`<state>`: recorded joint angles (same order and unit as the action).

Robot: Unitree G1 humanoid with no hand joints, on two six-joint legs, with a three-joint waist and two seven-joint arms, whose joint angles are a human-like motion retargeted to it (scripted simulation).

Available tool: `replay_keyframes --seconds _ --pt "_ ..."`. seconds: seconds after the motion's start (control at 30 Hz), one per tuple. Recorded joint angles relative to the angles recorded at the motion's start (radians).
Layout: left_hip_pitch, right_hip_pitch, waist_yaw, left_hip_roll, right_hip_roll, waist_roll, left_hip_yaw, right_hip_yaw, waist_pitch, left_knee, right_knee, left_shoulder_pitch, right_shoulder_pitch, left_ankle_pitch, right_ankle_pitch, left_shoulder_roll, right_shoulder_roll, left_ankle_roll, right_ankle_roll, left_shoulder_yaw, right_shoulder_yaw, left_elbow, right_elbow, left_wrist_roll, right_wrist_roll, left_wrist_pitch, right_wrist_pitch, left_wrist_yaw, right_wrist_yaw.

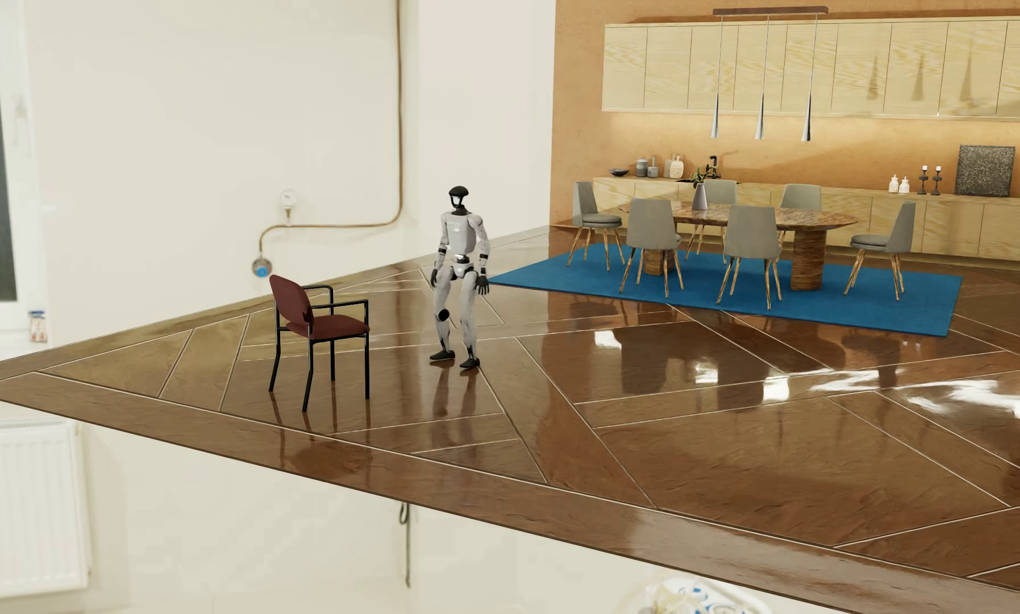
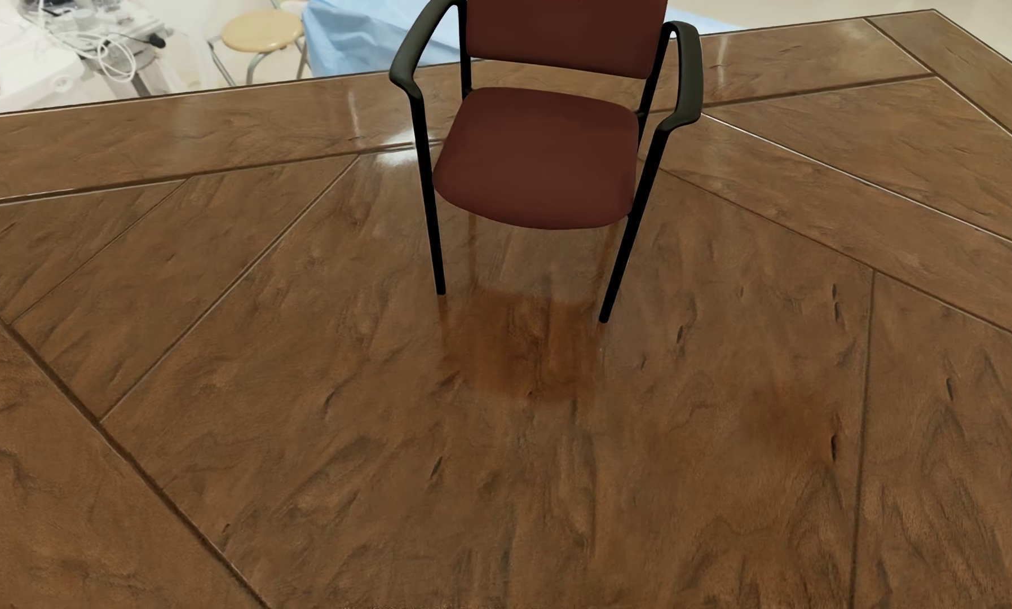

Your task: Walk towards the officechair

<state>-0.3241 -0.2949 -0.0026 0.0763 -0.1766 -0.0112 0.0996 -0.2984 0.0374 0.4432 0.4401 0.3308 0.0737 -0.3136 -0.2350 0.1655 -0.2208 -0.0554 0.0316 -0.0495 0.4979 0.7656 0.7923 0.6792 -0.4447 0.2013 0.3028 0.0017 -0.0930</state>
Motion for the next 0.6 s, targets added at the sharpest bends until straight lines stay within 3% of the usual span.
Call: replay_keyframes --seconds 0.1,0.23,0.3,0.43,0.6 --pt "0.017 0.001 0.004 0.000 0.001 -0.002 0.024 0.022 -0.004 -0.019 -0.012 -0.029 -0.032 0.004 0.014 -0.001 -0.003 -0.001 0.005 0.012 0.002 -0.018 -0.042 0.000 -0.021 -0.009 -0.006 -0.009 0.008" --pt "0.020 -0.015 0.014 0.000 -0.002 -0.005 0.052 0.049 -0.002 -0.015 0.003 -0.099 -0.072 -0.008 0.013 -0.034 0.025 -0.009 0.012 0.064 -0.004 -0.039 -0.014 -0.009 -0.013 0.001 0.023 0.074 -0.015" --pt "0.025 -0.015 0.016 0.000 -0.003 -0.006 0.064 0.059 -0.002 -0.021 -0.001 -0.128 -0.078 -0.010 0.017 -0.043 0.025 -0.014 0.015 0.043 0.021 -0.065 -0.003 0.001 -0.024 -0.020 0.027 0.062 0.024" --pt "0.029 -0.015 0.020 -0.004 -0.004 -0.005 0.074 0.073 0.000 -0.021 -0.006 -0.140 -0.041 0.000 0.026 -0.053 0.030 0.008 0.018 0.023 0.024 -0.142 -0.010 -0.016 -0.025 -0.071 0.024 0.059 0.029" --pt "0.034 -0.023 0.019 -0.001 -0.001 -0.006 0.092 0.095 0.004 -0.018 0.005 -0.110 -0.009 0.005 0.027 -0.047 0.040 0.020 0.020 0.017 -0.021 -0.192 -0.002 -0.006 0.039 -0.109 0.020 0.059 -0.042"
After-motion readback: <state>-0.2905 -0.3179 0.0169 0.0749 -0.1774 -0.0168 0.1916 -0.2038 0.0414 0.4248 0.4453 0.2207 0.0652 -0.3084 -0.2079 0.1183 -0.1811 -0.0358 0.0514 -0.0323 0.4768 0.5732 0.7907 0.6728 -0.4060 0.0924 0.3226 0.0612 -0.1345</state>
